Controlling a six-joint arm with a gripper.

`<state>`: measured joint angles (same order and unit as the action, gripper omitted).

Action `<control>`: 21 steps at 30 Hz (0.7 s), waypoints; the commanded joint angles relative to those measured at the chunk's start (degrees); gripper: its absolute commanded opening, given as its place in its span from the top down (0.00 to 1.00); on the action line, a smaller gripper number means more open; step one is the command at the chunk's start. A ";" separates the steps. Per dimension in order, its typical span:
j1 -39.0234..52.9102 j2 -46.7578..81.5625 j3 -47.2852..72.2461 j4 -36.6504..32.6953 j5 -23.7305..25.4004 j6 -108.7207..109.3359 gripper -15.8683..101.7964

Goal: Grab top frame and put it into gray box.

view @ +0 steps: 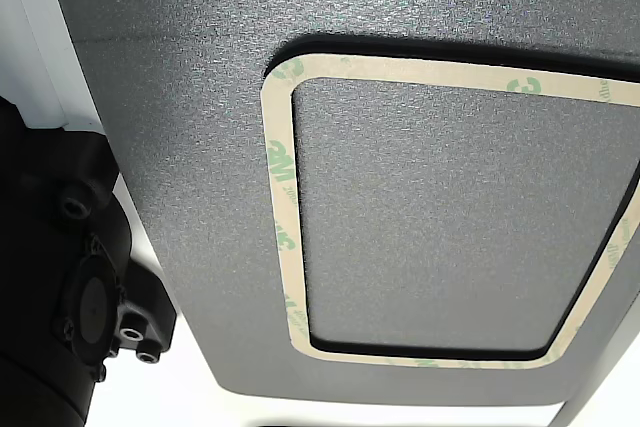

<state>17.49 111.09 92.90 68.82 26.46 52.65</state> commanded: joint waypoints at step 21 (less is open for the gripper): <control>-21.53 58.18 57.39 -13.01 -23.82 -46.85 0.02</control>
<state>-2.99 165.50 148.36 55.72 2.99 6.24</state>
